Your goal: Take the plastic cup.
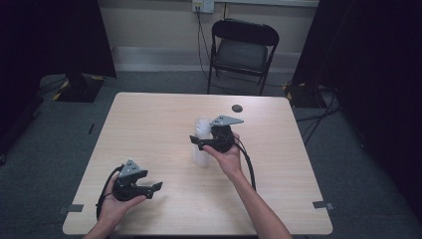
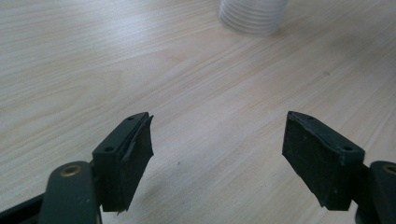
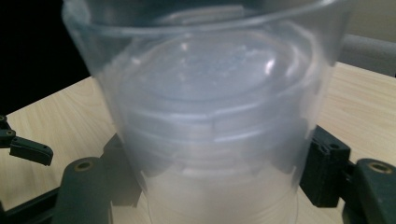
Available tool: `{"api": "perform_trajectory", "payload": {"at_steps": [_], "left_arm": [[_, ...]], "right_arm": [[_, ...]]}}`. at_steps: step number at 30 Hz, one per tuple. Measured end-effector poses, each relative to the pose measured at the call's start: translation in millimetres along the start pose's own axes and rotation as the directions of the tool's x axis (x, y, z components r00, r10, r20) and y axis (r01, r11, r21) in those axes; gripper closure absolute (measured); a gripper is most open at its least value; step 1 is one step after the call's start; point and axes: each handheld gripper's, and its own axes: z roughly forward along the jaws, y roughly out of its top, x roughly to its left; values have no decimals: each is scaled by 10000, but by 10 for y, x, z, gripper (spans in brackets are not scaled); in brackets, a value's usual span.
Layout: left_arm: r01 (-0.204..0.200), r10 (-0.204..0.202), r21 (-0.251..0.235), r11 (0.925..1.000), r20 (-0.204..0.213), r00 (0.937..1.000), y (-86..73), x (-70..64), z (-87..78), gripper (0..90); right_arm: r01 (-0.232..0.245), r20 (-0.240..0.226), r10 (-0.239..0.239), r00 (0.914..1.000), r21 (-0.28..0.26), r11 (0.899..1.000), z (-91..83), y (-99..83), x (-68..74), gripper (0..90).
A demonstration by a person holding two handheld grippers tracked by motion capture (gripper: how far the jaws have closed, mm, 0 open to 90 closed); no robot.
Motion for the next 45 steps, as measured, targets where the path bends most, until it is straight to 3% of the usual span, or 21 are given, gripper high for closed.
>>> {"api": "perform_trajectory", "payload": {"at_steps": [5, 11, 20, 25, 36, 38, 45], "left_arm": [[180, -183, -89, 9998, -271, 9995, 0, 27, -20, 241], [471, -476, -190, 9987, -245, 9986, -3, 73, -33, 243], [332, -332, -242, 9992, -18, 9994, 3, 63, -35, 293], [265, -256, -215, 9994, 404, 9989, 15, 37, -24, 345], [122, -113, -250, 9996, 373, 9992, 18, 23, -33, 365], [90, -87, -279, 9996, 96, 9999, 10, 17, -33, 351], [109, -107, -59, 9999, 211, 9997, 4, 27, -30, 357]], "right_arm": [[23, 55, -22, 10000, -141, 9999, -26, 44, 10, 291], [37, 16, -37, 10000, -245, 9997, -49, 84, 4, 291], [157, 30, -156, 9999, -420, 9990, -81, 179, 29, 292], [129, 73, -126, 9999, -458, 9989, -107, 191, 7, 293], [149, -9, -149, 9999, -656, 9977, -146, 300, 24, 293], [22, -78, -27, 10000, -705, 9975, -158, 322, 20, 296], [-63, -126, 53, 9999, -818, 9966, -190, 382, 7, 296]]}}
